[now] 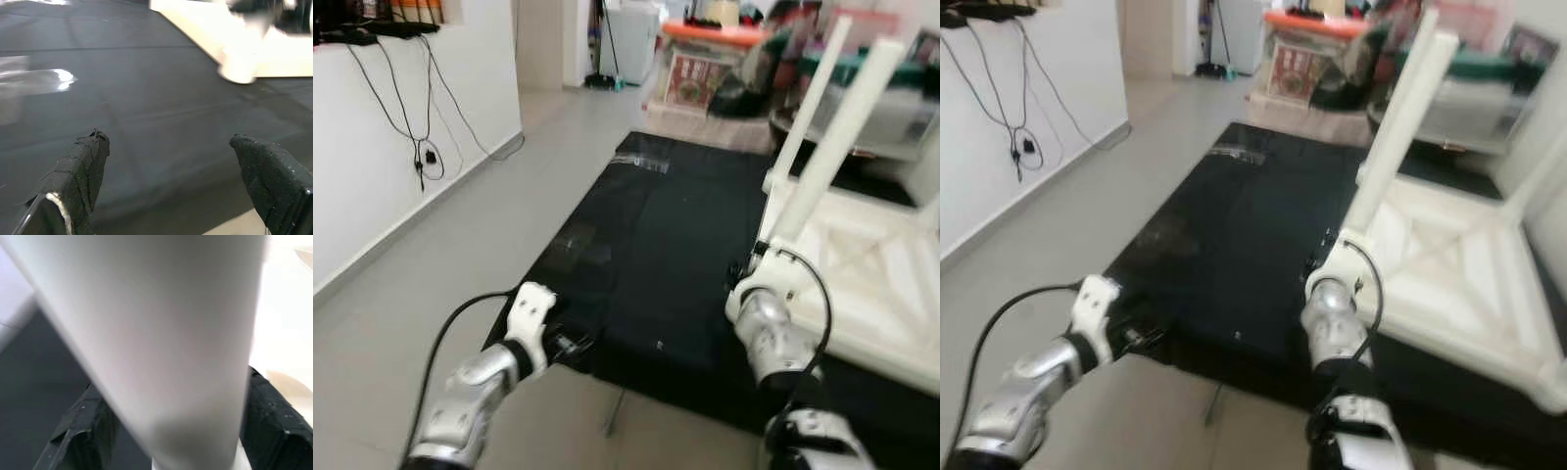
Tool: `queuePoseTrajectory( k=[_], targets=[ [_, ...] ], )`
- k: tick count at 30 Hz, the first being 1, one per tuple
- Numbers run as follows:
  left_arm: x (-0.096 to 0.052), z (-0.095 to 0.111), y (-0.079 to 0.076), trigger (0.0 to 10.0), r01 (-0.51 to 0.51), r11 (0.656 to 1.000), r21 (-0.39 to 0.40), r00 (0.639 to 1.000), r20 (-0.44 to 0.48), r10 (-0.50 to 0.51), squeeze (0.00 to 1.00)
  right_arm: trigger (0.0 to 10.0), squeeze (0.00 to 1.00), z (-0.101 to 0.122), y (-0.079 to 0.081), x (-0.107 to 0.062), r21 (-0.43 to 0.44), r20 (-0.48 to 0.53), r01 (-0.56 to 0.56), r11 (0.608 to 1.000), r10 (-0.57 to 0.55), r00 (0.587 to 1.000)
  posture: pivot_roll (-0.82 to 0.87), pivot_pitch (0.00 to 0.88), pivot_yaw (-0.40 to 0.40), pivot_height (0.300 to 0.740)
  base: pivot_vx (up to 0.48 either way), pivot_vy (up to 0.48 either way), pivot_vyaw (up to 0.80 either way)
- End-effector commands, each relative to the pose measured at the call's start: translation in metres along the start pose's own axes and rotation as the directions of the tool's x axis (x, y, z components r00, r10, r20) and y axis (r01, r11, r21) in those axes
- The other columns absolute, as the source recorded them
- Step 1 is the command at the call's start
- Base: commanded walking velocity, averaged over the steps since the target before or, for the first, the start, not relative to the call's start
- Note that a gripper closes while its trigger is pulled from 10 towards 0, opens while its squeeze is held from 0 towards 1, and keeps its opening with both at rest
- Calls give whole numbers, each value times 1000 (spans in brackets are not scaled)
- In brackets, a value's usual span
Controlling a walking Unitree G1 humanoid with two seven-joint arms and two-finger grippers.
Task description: Building children table
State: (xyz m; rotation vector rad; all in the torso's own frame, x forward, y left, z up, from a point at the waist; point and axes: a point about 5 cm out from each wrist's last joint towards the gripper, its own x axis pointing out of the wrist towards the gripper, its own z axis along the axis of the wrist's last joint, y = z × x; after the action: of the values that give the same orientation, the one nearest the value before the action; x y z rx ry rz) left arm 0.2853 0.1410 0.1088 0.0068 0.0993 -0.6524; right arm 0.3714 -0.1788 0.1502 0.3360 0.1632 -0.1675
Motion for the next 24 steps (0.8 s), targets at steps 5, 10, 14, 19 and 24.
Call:
queuePoseTrajectory(
  k=[5,10,14,19,24],
  targets=[
    [0,-6,-1,10000,6,1000,-3,1000,-21,-6,0,10000,0,61,50,-13,-82,174,-517,852,524,834,74,0,-101,740,0,0,0],
    [6,-2,-3,10000,10,1000,-3,1000,-6,-10,0,10000,0,69,61,-14,-186,174,-642,744,668,724,90,0,-110,740,0,0,0],
    [2,-4,-5,10000,19,1000,-6,1000,-10,-19,0,3373,0,49,77,-21,-232,117,-754,615,787,606,98,0,-114,740,0,0,0],
    [-4,-9,-7,10000,18,1000,-15,1000,-23,-19,0,0,0,26,80,-35,-293,43,-783,549,826,563,92,0,-113,740,0,0,0],
    [-4,-11,-9,10000,20,1000,-23,999,-27,-21,0,0,0,8,69,-44,-285,-2,-730,621,761,649,74,0,-99,740,0,0,0]
  ],
)
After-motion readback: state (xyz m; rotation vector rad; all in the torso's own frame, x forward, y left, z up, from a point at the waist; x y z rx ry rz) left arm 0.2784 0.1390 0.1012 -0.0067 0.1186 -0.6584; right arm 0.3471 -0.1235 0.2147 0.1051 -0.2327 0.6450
